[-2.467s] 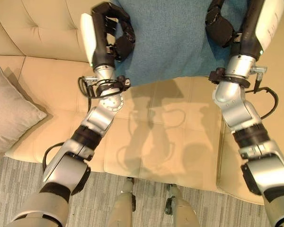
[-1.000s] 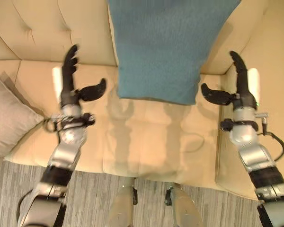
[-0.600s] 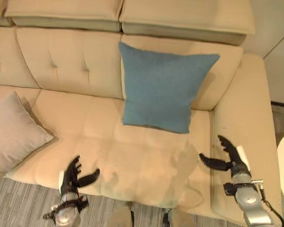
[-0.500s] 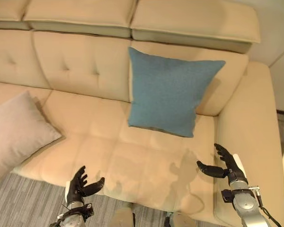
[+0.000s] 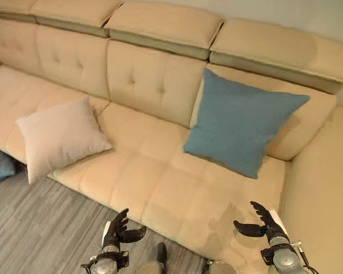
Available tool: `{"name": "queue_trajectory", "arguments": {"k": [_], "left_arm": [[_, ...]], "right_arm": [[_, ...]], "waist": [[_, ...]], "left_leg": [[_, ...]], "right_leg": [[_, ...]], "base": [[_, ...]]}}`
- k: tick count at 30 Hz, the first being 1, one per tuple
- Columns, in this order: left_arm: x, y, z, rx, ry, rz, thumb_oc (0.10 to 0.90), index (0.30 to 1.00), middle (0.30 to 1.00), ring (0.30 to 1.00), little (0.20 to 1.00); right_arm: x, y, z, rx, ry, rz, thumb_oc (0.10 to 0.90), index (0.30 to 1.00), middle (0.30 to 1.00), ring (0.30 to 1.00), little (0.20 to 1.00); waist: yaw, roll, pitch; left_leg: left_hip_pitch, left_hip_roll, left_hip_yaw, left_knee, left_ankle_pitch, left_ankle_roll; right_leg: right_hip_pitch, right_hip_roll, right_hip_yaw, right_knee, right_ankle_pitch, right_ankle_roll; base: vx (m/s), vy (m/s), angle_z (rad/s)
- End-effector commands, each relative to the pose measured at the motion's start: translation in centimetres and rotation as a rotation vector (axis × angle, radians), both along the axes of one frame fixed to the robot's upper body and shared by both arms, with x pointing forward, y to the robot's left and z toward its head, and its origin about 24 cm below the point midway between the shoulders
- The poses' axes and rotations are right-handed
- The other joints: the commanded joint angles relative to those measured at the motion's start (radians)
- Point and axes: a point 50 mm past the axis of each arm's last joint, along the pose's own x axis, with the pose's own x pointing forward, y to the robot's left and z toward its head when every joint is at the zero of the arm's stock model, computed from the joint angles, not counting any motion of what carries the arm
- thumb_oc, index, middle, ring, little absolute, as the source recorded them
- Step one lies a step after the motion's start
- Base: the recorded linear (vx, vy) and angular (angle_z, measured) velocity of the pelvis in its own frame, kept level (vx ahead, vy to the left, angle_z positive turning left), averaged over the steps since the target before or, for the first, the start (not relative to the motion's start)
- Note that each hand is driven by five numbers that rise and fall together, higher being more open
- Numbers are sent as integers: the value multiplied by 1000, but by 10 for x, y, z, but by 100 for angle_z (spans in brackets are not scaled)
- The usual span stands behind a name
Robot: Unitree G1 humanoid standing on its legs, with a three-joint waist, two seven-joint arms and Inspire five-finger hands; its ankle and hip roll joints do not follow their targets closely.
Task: Pick up all the scattered cushions and arrange them neatly on the sofa.
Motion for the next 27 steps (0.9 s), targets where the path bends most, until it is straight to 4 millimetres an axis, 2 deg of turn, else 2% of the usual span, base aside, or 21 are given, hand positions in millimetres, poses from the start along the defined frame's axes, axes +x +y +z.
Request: {"name": "queue_trajectory", "arguments": {"k": [1,3,4,5,6,8,10,13,14,17,18,19,20,21,23,24,25,27], "left_arm": [[19,18,26,113,-148,-17,800,900,900,900,900],[23,19,28,135,-151,-31,800,900,900,900,900],[26,20,29,146,-156,-39,800,900,900,900,900],[28,20,32,146,-168,-37,800,900,900,900,900],[28,20,32,147,-168,-37,800,900,900,900,900],[30,20,33,157,-170,-53,800,900,900,900,900],[33,22,36,169,-176,-69,800,900,900,900,900],[34,25,36,182,-176,-63,800,900,900,900,900],[32,27,34,177,-170,-37,800,900,900,900,900],[32,29,35,149,-183,19,800,900,900,900,900],[32,29,35,149,-183,19,800,900,900,900,900],[35,23,36,118,-201,30,800,900,900,900,900],[35,22,36,118,-202,30,800,900,900,900,900],[36,21,37,106,-209,34,800,900,900,900,900],[36,19,37,84,-209,43,800,900,900,900,900],[34,20,37,77,-206,48,800,900,900,900,900],[31,22,36,78,-199,48,800,900,900,900,900],[27,23,33,81,-181,45,800,900,900,900,900]], "right_arm": [[30,4,25,-55,-138,61,800,900,900,900,900],[33,8,23,-45,-138,54,800,900,900,900,900],[33,9,22,-38,-135,41,800,900,900,900,900],[31,10,20,-24,-128,27,800,900,900,900,900],[31,10,20,-24,-129,27,800,900,900,900,900],[27,10,15,-15,-115,14,800,900,900,900,900],[27,11,14,-4,-110,9,800,900,900,900,900],[31,16,15,6,-120,26,800,900,900,900,900],[32,19,14,13,-110,38,800,900,900,900,900],[41,20,21,11,-140,50,800,900,900,900,900],[41,20,21,11,-140,50,800,900,900,900,900],[48,18,31,3,-189,51,800,900,900,900,900],[48,18,31,2,-189,51,800,900,900,900,900],[49,16,33,-3,-194,48,800,900,900,900,900],[48,13,32,-13,-186,29,800,900,900,900,900],[47,13,30,-14,-177,26,800,900,900,900,900],[45,14,28,-10,-169,24,800,900,900,900,900],[43,17,26,1,-164,31,800,900,900,900,900]], "waist": [[31,-18,-1],[37,-23,9],[35,-29,10],[29,-36,7],[29,-37,5],[28,-42,-4],[30,-46,-11],[36,-57,-27],[51,-65,-39],[63,-65,-34],[62,-65,-33],[67,-56,3],[66,-54,1],[64,-50,11],[52,-53,15],[50,-57,11],[49,-65,11],[48,-81,7]], "left_leg": [[68,6,-7,20,-177,3],[64,-3,-36,12,-166,10],[57,-9,-63,11,-158,10],[39,-23,-110,20,-143,12],[35,-23,-111,20,-141,12],[-1,-36,-172,29,-115,8],[-28,-44,-222,27,-87,-2],[-50,-56,-253,5,-59,-13],[-59,-60,-268,-29,-30,-31],[-102,-64,-285,-35,14,-61],[-103,-65,-287,-34,13,-61],[-158,-65,-248,7,24,-79],[-162,-64,-249,7,26,-79],[-180,-50,-196,24,29,-79],[-194,10,-29,42,21,-57],[-190,28,14,49,14,-53],[-184,39,36,63,2,-50],[-185,51,38,94,-17,-48]], "right_leg": [[-70,34,-13,72,-78,8],[-87,25,25,113,-81,21],[-92,44,84,125,-92,25],[-96,89,199,140,-106,33],[-99,88,198,138,-104,33],[-78,133,284,158,-142,24],[-59,168,339,184,-180,12],[-11,182,357,137,-201,-2],[17,188,343,84,-216,-16],[34,209,359,12,-211,-32],[35,209,357,10,-210,-32],[55,206,317,-33,-206,-40],[52,206,316,-35,-203,-40],[53,202,293,-42,-200,-41],[61,187,230,-52,-195,-44],[65,183,206,-59,-192,-46],[81,176,184,-67,-192,-47],[90,159,150,-68,-187,-46]], "base": [[-188,87,9],[-160,13,17],[-172,-50,59],[-117,-51,79],[-96,-55,105],[-77,-79,147],[-92,-118,147],[-70,-114,111],[-73,-151,49],[-110,-150,63],[-239,-159,96],[-194,-109,83],[-256,-122,92],[-103,-30,90],[-100,-54,109],[-40,-43,89],[-13,-9,113],[20,11,114]]}}
